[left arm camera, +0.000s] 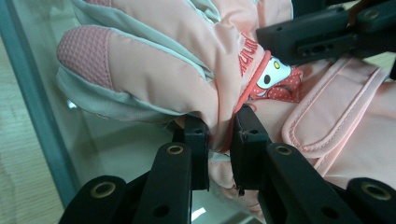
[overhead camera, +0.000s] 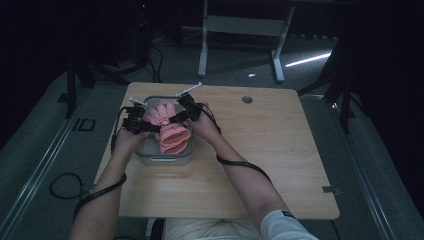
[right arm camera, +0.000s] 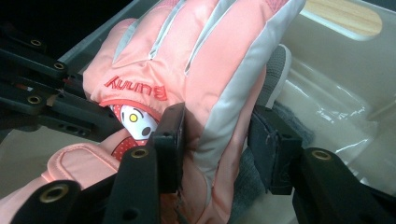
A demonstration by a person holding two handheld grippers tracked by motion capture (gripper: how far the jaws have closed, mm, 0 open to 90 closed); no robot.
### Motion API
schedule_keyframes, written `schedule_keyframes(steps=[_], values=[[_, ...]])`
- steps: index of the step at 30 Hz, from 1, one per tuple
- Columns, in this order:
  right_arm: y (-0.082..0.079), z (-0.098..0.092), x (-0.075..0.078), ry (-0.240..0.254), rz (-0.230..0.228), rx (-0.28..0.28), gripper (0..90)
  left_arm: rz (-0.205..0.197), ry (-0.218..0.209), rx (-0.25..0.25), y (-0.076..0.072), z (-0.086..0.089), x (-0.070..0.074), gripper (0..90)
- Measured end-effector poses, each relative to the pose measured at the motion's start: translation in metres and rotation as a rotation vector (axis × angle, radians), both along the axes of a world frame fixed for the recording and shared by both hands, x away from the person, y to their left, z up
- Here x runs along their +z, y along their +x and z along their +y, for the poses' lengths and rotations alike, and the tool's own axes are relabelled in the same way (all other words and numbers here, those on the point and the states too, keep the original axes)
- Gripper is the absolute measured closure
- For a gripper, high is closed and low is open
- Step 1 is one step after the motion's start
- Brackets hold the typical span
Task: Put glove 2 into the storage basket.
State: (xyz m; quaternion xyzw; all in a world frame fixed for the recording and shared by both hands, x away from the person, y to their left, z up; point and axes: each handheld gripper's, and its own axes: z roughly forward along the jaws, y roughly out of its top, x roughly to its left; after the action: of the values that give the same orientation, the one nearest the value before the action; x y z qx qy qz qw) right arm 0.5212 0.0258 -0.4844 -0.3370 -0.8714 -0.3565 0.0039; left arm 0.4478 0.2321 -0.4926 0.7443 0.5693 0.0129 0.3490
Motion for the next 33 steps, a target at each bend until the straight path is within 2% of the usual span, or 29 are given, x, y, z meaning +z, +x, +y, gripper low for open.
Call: schedule_keyframes(steps=[1, 4, 8, 12, 14, 16, 19, 21, 25, 27, 30, 33], values=[[0.001, 0.001, 0.0, 0.0, 0.001, -0.001, 56.7, 0.004, 0.013, -0.003, 0.0, 0.0, 0.0, 77.7], [0.002, 0.004, -0.001, -0.008, 0.006, -0.012, 55.1, 0.021, 0.014, -0.004, 0.002, 0.0, -0.001, 75.2], [0.003, 0.006, -0.001, -0.025, -0.001, -0.023, 53.4, -0.026, 0.086, -0.017, 0.001, -0.006, 0.002, 68.0], [0.004, 0.01, -0.001, -0.041, -0.004, -0.022, 51.3, -0.031, 0.121, -0.009, 0.001, -0.008, 0.003, 63.9], [0.005, 0.011, -0.002, -0.048, -0.006, -0.034, 49.3, -0.042, 0.158, -0.003, 0.001, -0.01, 0.004, 61.7], [0.005, 0.014, -0.002, -0.073, -0.021, -0.038, 46.5, -0.039, 0.166, 0.002, 0.001, -0.011, 0.004, 61.5], [0.007, 0.016, -0.002, -0.085, -0.012, -0.052, 45.6, -0.037, 0.169, 0.01, 0.001, -0.012, 0.004, 61.5], [0.006, 0.015, -0.001, -0.074, -0.003, -0.066, 46.7, -0.039, 0.167, 0.014, 0.001, -0.011, 0.005, 61.4], [0.005, 0.01, 0.003, -0.003, 0.012, -0.057, 50.4, -0.054, 0.145, 0.031, -0.001, -0.008, 0.01, 58.6], [0.005, 0.007, 0.007, 0.025, 0.016, -0.055, 51.6, -0.064, 0.153, 0.034, -0.003, -0.007, 0.014, 56.1], [0.002, 0.005, 0.015, 0.041, 0.008, -0.041, 50.0, -0.089, 0.171, 0.042, -0.006, -0.007, 0.02, 55.1], [-0.001, 0.002, 0.023, 0.053, -0.015, -0.02, 49.5, -0.135, 0.159, 0.063, -0.011, -0.007, 0.027, 52.0]])
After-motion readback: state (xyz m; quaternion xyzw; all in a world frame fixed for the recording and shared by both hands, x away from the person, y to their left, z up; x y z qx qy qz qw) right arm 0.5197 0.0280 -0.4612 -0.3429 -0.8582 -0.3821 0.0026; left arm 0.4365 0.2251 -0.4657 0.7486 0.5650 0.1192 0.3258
